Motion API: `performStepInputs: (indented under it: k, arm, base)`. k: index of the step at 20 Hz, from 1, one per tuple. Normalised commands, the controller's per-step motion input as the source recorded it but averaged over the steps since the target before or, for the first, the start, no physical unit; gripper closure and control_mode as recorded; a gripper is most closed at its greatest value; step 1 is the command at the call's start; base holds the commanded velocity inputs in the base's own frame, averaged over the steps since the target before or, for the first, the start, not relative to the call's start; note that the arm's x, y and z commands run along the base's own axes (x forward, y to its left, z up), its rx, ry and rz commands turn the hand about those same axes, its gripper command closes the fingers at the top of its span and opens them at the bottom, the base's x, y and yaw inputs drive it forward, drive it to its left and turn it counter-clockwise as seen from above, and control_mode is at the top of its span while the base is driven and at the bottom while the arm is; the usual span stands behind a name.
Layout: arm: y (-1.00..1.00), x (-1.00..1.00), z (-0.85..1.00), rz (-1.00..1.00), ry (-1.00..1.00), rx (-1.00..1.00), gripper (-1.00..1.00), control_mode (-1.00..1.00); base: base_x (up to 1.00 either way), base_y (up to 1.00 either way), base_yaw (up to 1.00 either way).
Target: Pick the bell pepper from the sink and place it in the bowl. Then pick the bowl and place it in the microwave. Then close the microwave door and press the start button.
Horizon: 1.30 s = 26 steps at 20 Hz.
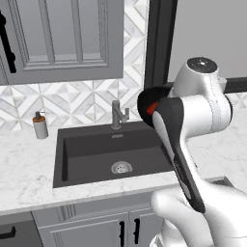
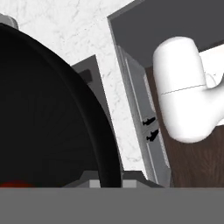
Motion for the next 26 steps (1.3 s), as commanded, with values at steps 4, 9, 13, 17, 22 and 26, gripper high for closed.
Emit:
performStepInputs:
  k: [4, 9, 13, 17, 22, 26]
  arm:
    - [-0.95, -0.01, 0.16, -0.08, 0.0, 0.0, 1.0, -1.0]
    - [-0.71, -0.15, 0.02, -0.09, 0.0, 0.0, 1.0, -1.0]
    - [-0.01, 0.0, 0.0, -0.11, 0.01, 0.0, 1.0, -1.0]
    - [-0.25, -0.14, 0.0, -0.02, 0.0, -0.01, 1.0, -1.0]
    - [-0.05, -0.11, 0.0, 0.45, 0.02, 0.0, 1.0, -1.0]
    - [0.05, 0.01, 0.0, 0.43, 0.07, -0.09, 1.0, -1.0]
  base:
    - [0.0, 0.0, 0.0]
    - [0.0, 0.0, 0.0]
    - [0.0, 0.0, 0.0]
    - [0.0, 0.0, 0.0]
    - [0.0, 0.0, 0.0]
    - [0.0, 0.0, 0.0]
